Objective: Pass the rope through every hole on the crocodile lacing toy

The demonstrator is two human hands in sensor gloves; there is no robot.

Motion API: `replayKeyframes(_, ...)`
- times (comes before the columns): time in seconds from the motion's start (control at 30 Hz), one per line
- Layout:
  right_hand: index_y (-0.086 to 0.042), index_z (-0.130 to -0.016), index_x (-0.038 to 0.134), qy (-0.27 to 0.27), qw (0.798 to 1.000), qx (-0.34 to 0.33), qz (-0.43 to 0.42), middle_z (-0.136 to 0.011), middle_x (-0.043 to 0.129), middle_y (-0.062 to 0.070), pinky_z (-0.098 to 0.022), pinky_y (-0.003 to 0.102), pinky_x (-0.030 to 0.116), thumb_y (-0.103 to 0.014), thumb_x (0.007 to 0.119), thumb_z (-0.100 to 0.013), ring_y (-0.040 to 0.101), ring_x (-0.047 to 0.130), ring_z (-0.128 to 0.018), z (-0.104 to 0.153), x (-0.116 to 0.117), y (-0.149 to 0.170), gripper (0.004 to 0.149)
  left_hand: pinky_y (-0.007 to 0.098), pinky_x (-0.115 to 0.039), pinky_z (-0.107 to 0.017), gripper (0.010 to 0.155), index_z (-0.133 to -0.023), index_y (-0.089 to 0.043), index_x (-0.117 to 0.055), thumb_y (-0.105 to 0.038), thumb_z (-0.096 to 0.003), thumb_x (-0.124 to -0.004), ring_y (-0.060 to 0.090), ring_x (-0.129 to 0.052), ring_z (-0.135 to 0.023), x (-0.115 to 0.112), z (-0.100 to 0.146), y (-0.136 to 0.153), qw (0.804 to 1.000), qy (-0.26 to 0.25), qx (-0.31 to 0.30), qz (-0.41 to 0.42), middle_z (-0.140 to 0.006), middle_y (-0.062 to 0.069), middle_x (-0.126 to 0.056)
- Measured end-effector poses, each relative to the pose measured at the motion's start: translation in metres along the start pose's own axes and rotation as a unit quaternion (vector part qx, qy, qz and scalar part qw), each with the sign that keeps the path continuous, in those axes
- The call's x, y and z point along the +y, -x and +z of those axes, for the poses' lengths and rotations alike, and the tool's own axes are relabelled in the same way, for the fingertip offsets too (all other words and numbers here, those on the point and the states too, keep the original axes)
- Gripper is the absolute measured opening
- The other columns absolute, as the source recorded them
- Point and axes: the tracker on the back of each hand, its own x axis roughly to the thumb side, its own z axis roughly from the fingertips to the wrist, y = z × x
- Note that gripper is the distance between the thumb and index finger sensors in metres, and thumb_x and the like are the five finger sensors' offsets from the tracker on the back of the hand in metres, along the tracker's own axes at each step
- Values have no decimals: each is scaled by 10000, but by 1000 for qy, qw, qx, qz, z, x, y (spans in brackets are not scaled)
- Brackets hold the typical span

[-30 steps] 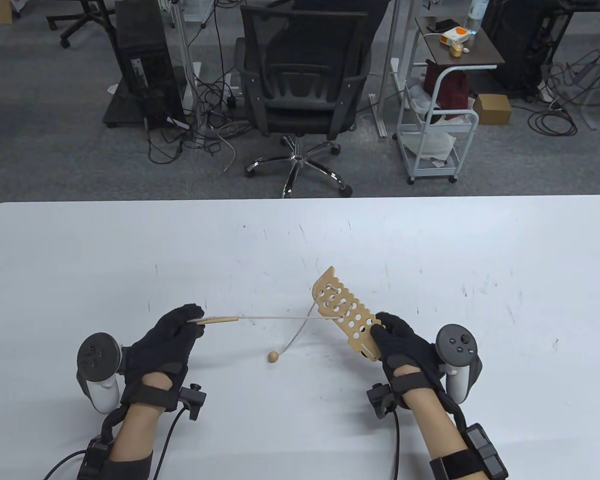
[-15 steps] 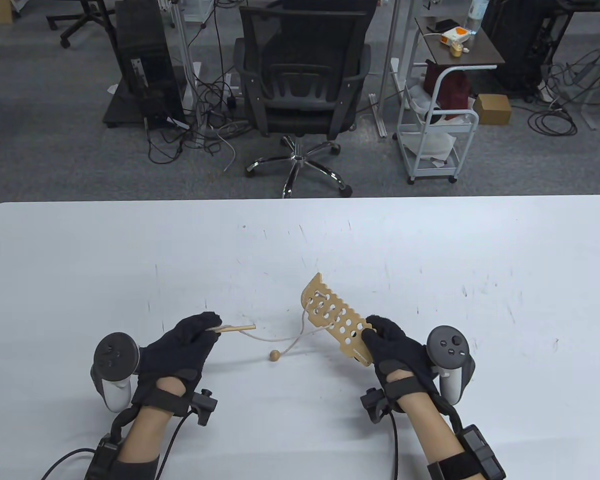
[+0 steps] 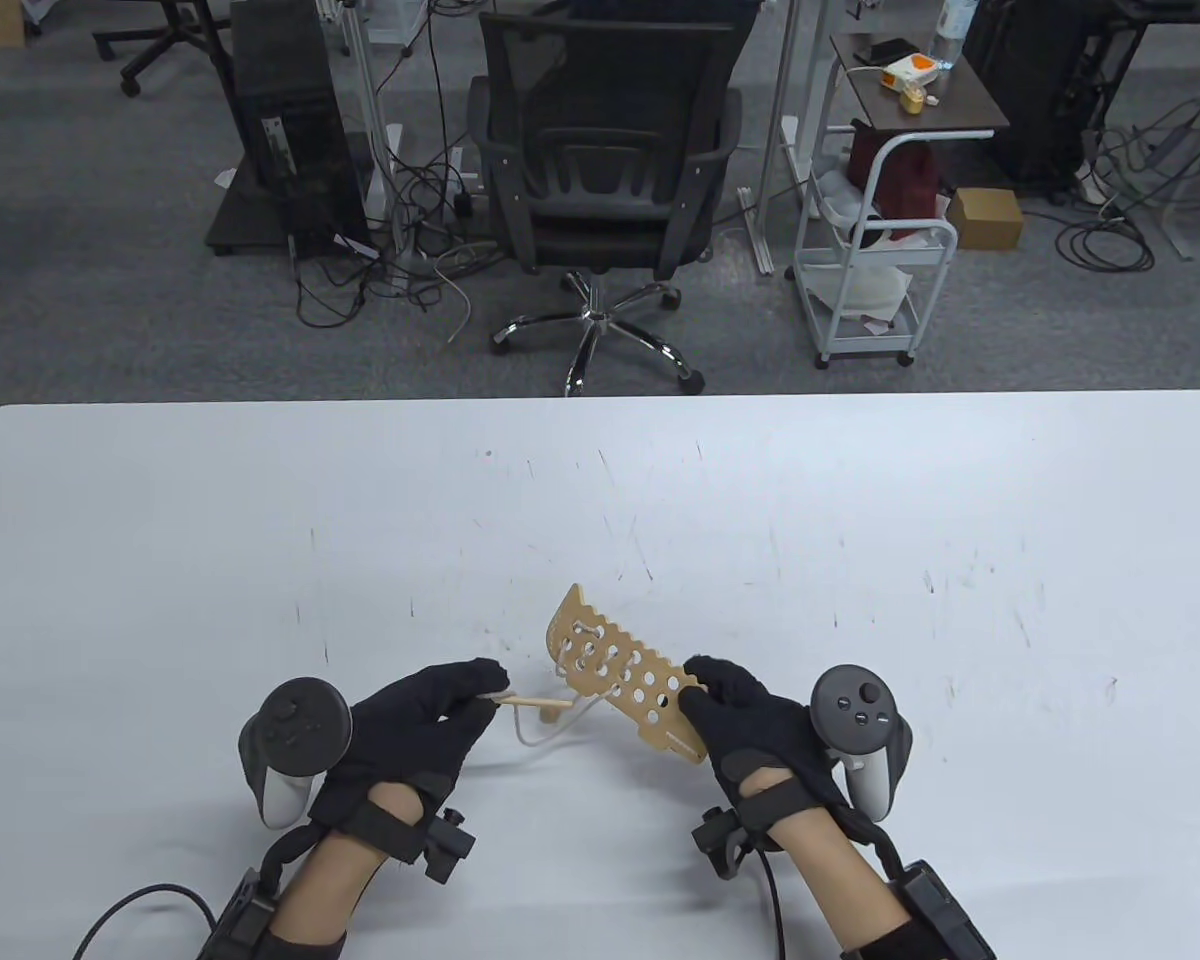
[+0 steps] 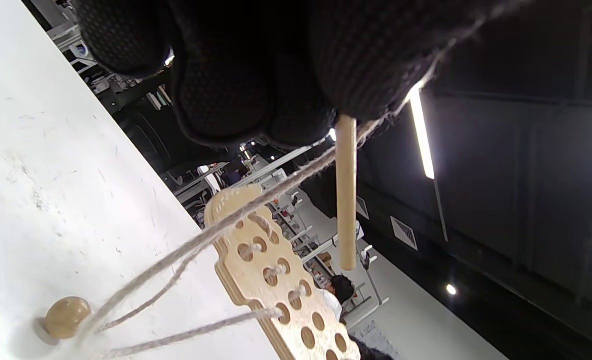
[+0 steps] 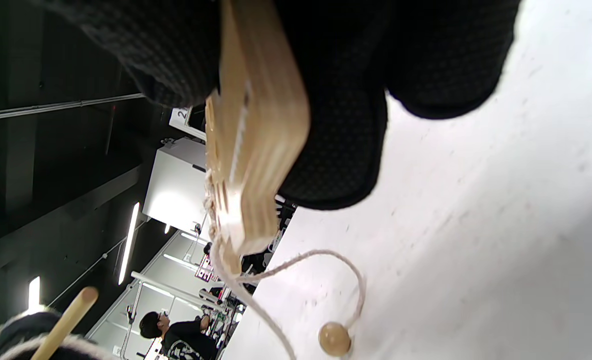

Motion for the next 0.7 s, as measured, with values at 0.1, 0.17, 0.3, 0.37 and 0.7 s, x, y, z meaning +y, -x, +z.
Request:
replayKeyframes(0.1,-49,-870,735,-14,1000,-6,1,-684,1009,96,-393,464,823,-329,828,-451,253,1077,-435,3,7,-3,512,525,-735,-646,441,-835,-308,-900,-330,-394,-900,246,-989,-663,-6,1,-3,1000,8,-7,-14,-759,-10,-991)
replayKeyframes(0.17,-48,-869,736,-21,1000,-10,2,-682,1012,95,-393,460,825,-330,828,-450,252,1078,-433,5,10,-5,514,524,-735,-646,441,-834,-307,-901,-331,-394,-901,247,-988,-663,-9,1,-5,1000,14,-11,-22,-758,-10,-991)
replayKeyframes(0.3,-46,-868,736,-35,999,-17,3,-683,1010,99,-392,462,825,-330,827,-451,253,1078,-433,9,17,-9,513,526,-735,-645,441,-834,-302,-903,-332,-394,-903,249,-990,-659,-16,2,-9,998,25,-22,-55,-755,-7,-993)
replayKeyframes(0.37,-46,-867,737,-40,999,-20,3,-682,1012,97,-392,462,824,-331,828,-451,253,1079,-432,10,19,-10,513,526,-736,-645,441,-833,-303,-903,-335,-393,-903,249,-991,-658,-18,2,-11,997,27,-28,-70,-754,-8,-994)
replayKeyframes(0.7,-42,-866,738,-53,998,-30,6,-679,1013,100,-390,463,825,-330,828,-449,253,1079,-431,15,26,-15,515,523,-732,-653,439,-830,-307,-906,-342,-392,-908,242,-992,-662,-25,6,-24,986,24,-66,-149,-754,-15,-995)
